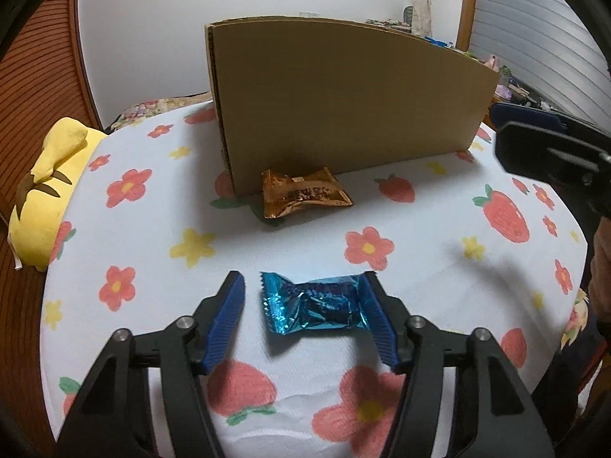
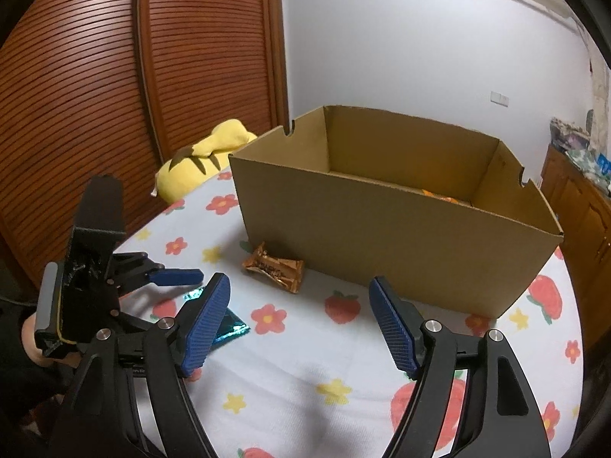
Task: Organize snacks
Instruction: 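Grasp the blue foil candy with the left tool while the right tool grasps the copper-wrapped candy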
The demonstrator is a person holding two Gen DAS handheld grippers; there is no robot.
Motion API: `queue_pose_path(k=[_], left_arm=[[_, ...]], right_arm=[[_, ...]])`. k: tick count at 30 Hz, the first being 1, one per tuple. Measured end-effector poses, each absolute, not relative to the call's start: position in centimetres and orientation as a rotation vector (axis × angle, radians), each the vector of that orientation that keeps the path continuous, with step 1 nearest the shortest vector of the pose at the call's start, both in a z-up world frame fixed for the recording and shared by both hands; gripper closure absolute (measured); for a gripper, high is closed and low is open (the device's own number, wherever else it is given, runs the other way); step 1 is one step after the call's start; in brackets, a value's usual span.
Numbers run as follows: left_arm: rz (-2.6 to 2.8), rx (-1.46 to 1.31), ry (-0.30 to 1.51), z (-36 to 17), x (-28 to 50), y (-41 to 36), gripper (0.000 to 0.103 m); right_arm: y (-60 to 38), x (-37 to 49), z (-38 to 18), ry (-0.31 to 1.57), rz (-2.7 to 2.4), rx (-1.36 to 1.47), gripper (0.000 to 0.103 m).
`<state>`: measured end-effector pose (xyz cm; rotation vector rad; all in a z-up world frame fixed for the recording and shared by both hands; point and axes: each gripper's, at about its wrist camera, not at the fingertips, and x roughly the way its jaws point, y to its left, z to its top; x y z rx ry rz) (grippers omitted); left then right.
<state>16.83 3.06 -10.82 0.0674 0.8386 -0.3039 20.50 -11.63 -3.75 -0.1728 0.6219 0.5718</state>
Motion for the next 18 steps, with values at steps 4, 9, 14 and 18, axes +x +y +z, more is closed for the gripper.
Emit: queue_pose_path(k=[4, 9, 14, 18], left_arm=[[-0.326, 0.068, 0.842, -11.0, 16.6, 2.9, 0.059], [-0.343, 0.080, 0.826, -10.9, 16.2, 2.8, 0.073], [-0.339, 0.046, 0.802, -10.3, 15.9, 3.5, 0.073], [-0.330, 0.024, 0.784, -9.6, 15.4, 4.6, 0.073]], right_arm=[[-11.2, 20.9, -4.3, 0.633, 0.571, -0.190, 0.026], [-10.0, 22.2, -5.0, 0.654, 0.582, -0.226, 0.025], [-9.1, 23.4, -5.9, 0.677, 0.593, -0.247, 0.025], [-8.3, 24.2, -6.8, 0.700, 0.602, -0.260, 0.025]])
